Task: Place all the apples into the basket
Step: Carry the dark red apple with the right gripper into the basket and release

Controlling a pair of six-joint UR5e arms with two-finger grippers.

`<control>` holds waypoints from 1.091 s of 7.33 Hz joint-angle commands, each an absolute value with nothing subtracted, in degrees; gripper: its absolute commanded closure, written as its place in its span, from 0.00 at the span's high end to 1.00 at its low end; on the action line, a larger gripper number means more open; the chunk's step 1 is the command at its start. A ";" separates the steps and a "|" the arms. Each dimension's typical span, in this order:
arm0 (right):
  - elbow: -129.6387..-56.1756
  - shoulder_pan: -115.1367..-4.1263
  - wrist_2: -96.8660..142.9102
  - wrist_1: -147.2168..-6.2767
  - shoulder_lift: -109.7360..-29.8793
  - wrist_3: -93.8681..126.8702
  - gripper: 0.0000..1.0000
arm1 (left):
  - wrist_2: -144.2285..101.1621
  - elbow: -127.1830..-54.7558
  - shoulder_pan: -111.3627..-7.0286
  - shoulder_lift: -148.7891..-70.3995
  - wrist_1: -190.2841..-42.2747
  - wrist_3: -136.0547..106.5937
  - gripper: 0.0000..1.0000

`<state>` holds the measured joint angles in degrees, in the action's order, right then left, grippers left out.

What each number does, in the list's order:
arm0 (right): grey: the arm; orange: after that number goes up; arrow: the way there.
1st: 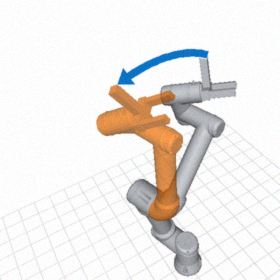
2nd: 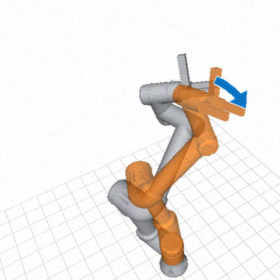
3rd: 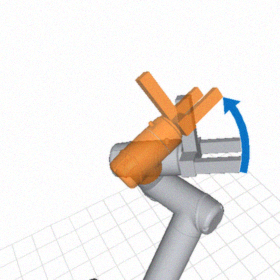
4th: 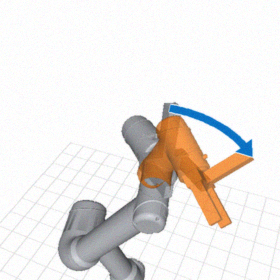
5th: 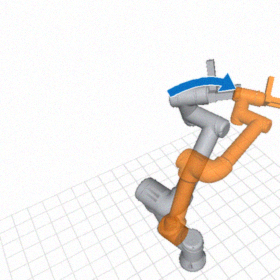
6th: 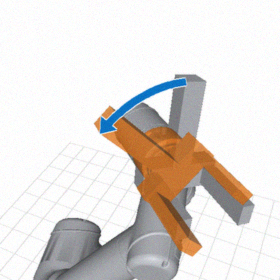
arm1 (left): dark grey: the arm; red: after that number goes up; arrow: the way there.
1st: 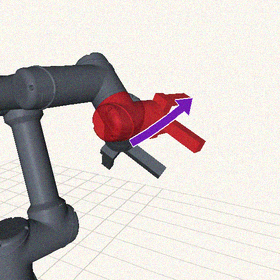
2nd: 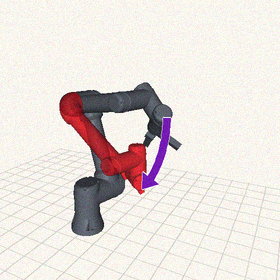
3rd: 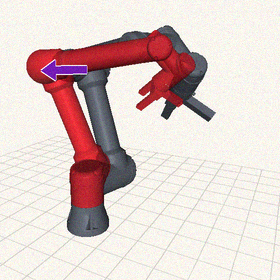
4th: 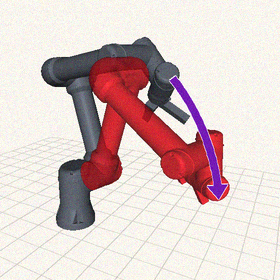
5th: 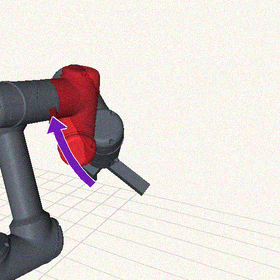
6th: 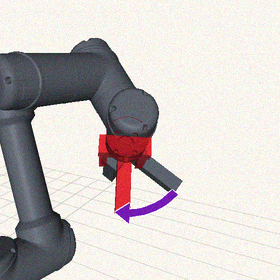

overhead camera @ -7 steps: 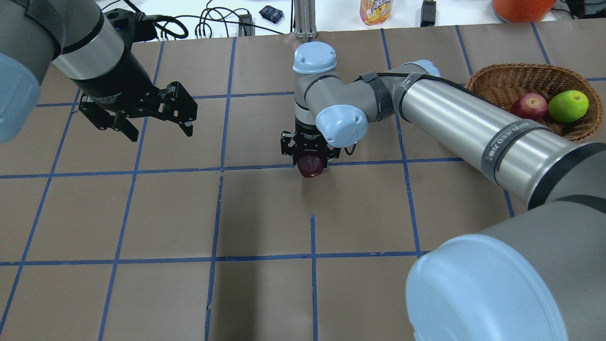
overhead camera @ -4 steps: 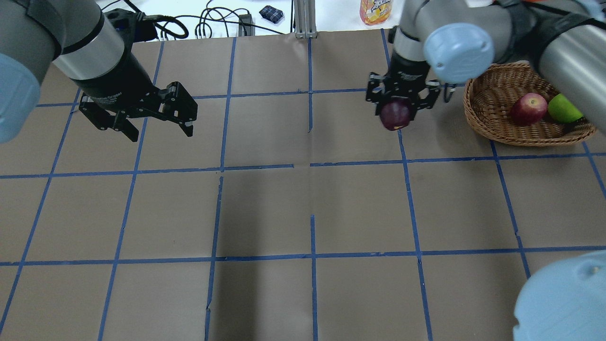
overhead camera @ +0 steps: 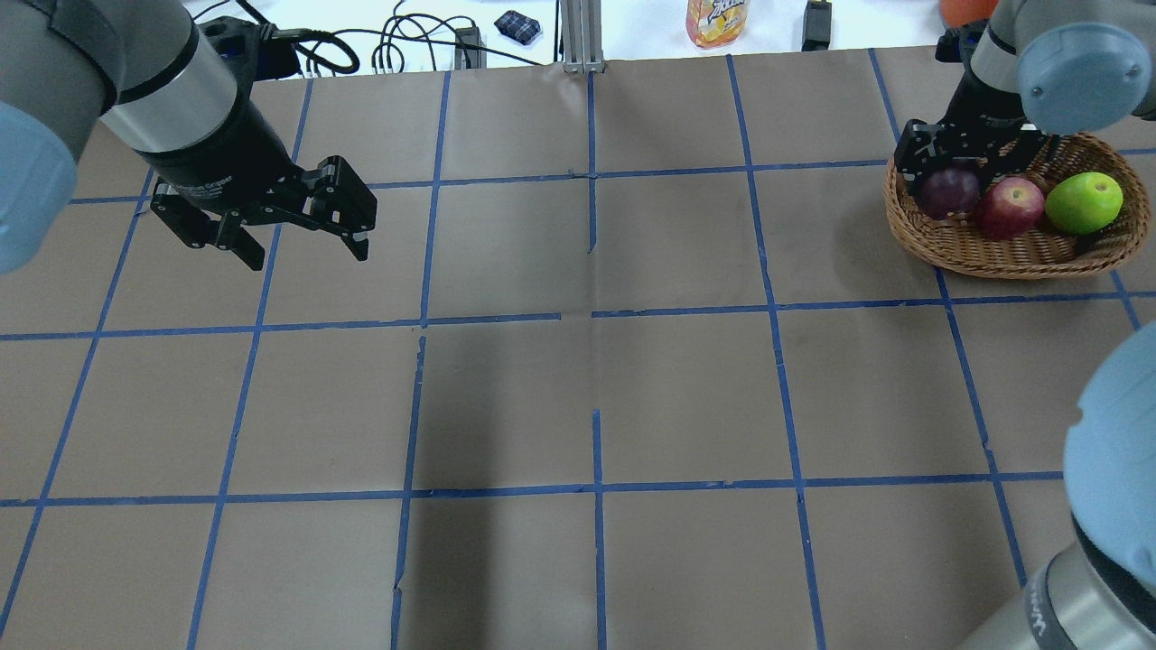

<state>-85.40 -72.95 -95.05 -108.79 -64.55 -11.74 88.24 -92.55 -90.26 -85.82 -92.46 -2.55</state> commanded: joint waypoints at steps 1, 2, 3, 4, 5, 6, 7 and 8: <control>-85.25 -70.23 -96.15 -113.37 -61.19 -17.84 0.00 | 88.24 -92.55 -90.26 -85.78 -92.46 -2.55 1.00; -85.69 -70.22 -95.80 -115.82 -60.04 -17.67 0.02 | 88.24 -92.64 -90.26 -85.78 -92.46 -2.55 1.00; -86.22 -70.22 -95.54 -117.06 -59.07 -17.32 0.66 | 88.33 -92.55 -90.26 -85.87 -92.46 -2.55 1.00; -85.96 -70.22 -95.80 -116.37 -59.32 -17.14 1.00 | 88.68 -92.64 -90.26 -85.78 -92.55 -2.55 1.00; -85.61 -70.22 -95.89 -115.93 -60.11 -17.66 1.00 | 88.59 -92.64 -90.26 -85.87 -92.55 -2.64 1.00; -85.52 -70.31 -95.71 -113.93 -61.86 -17.67 1.00 | 88.42 -92.64 -90.26 -85.87 -92.46 -2.72 1.00; -86.04 -71.10 -95.63 -109.29 -65.01 -16.97 1.00 | 88.42 -92.64 -90.26 -85.87 -92.55 -2.90 1.00; -86.04 -72.84 -95.63 -104.20 -69.04 -16.96 1.00 | 88.42 -92.55 -90.26 -86.04 -92.55 -3.16 1.00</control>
